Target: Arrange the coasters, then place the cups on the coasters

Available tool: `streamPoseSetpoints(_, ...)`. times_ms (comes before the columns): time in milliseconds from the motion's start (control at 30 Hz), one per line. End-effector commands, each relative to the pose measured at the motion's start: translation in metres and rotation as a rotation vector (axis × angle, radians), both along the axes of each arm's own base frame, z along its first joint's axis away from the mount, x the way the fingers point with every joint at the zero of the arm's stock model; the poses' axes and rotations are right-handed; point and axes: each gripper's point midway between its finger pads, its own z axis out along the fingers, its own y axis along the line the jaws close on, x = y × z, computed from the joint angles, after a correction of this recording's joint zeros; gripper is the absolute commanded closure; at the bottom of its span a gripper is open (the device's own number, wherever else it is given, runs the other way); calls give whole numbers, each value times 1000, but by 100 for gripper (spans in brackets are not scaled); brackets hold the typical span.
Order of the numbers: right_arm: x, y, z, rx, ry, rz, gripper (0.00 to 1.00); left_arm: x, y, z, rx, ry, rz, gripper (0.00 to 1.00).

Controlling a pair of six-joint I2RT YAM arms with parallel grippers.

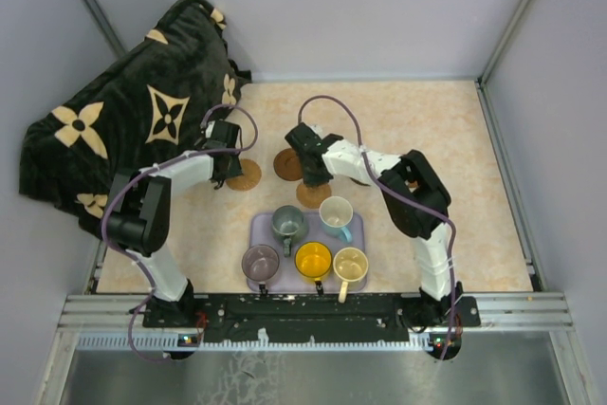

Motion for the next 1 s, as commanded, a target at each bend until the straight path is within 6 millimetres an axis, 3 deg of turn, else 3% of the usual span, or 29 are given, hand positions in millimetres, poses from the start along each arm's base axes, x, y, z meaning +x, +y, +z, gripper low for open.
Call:
streamPoseSetpoints(0, 14, -45, -31, -116, 44, -104, 82, -2, 3, -6, 13, 39, 0, 48)
streamPoseSetpoints(233, 42, -58, -31, -127, 22, -146, 82, 2, -1, -8, 3, 39, -2, 48)
streamPoseSetpoints(667, 93, -58, -37, -137, -7, -173, 83, 14, -1, -9, 20, 34, 1, 48)
streamPoseSetpoints(967, 100, -48, -38, -106, -6, -144, 83, 22, -3, -10, 13, 35, 15, 48)
